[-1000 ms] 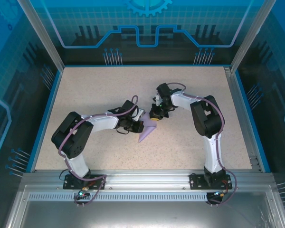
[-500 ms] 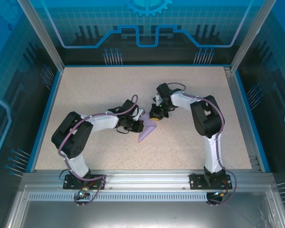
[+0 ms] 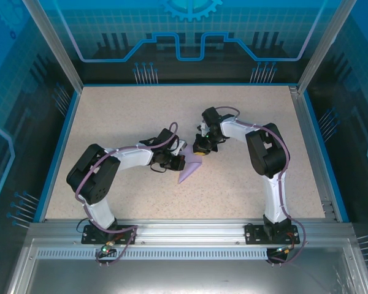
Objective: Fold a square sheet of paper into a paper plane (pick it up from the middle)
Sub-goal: Third fold the triangle at the center of the table.
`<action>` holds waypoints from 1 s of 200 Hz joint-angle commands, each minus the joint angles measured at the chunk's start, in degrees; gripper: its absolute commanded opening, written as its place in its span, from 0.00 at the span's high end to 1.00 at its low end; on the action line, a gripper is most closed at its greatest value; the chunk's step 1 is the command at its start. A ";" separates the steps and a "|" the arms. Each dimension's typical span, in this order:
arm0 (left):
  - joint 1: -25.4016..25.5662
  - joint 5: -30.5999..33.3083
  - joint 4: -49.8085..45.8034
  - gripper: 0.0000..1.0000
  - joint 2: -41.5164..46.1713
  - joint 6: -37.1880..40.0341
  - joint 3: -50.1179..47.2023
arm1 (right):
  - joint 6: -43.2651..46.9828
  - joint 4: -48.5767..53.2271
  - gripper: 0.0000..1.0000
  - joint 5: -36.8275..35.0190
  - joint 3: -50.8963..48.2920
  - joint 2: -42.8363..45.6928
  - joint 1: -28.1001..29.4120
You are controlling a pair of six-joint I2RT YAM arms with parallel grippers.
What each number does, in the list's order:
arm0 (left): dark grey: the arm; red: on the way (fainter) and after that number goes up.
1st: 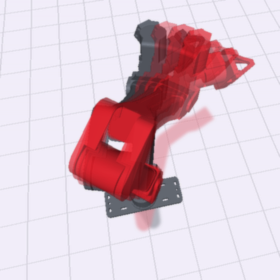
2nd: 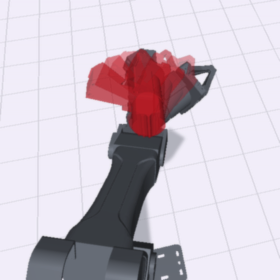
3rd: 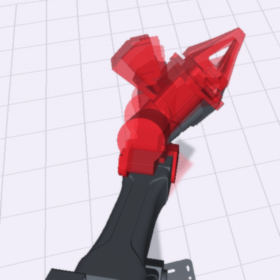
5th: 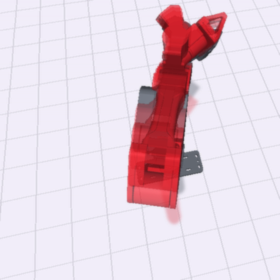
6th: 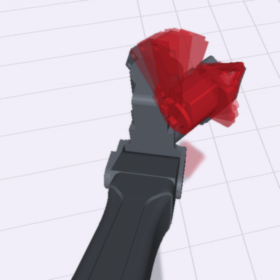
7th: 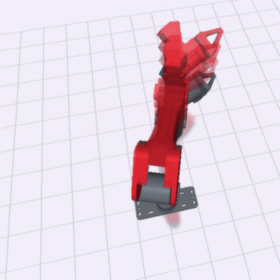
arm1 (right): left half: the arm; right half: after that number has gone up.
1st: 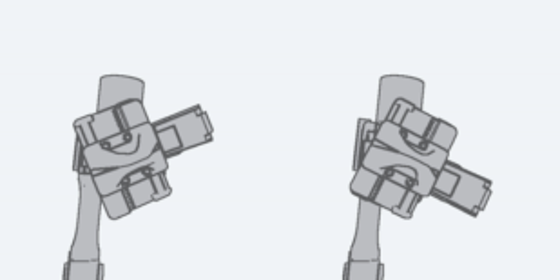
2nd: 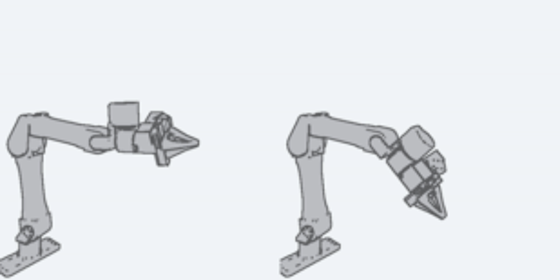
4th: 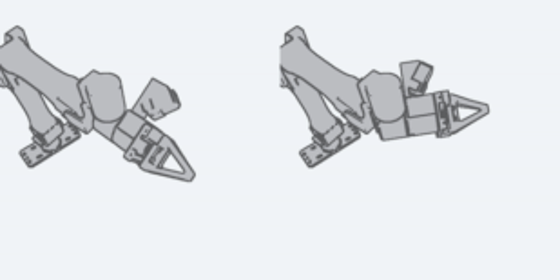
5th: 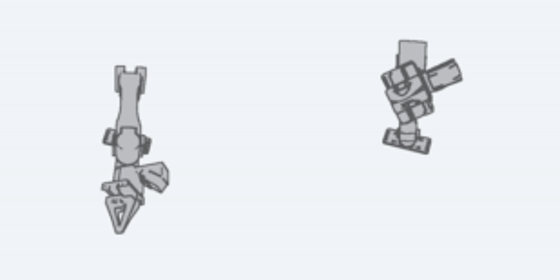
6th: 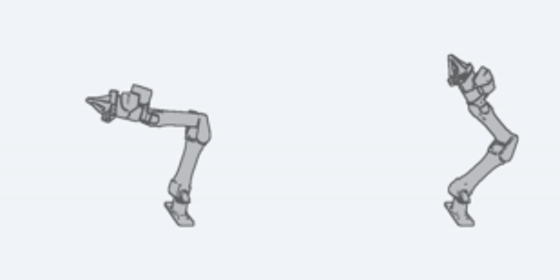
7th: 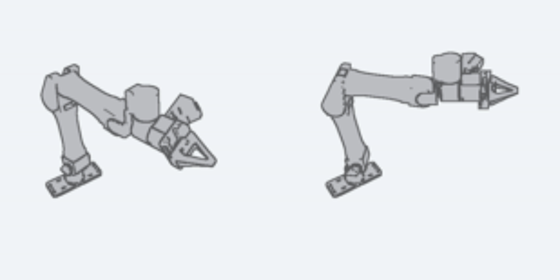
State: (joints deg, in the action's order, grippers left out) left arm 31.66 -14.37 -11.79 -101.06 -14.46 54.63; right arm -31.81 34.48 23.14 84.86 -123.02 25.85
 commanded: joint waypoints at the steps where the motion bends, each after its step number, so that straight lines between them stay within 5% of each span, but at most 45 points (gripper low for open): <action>1: -0.51 0.77 -0.38 1.00 -0.41 -1.77 -0.56 | 0.89 5.38 0.90 -5.03 -1.18 -3.28 0.26; 200: -0.54 1.45 0.85 1.00 0.00 -4.35 -1.72 | 0.66 5.55 0.89 -5.56 -1.43 -3.45 0.26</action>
State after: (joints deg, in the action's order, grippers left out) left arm 31.66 -13.47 -11.53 -101.51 -18.11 54.06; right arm -31.83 34.50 22.96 84.86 -123.02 25.85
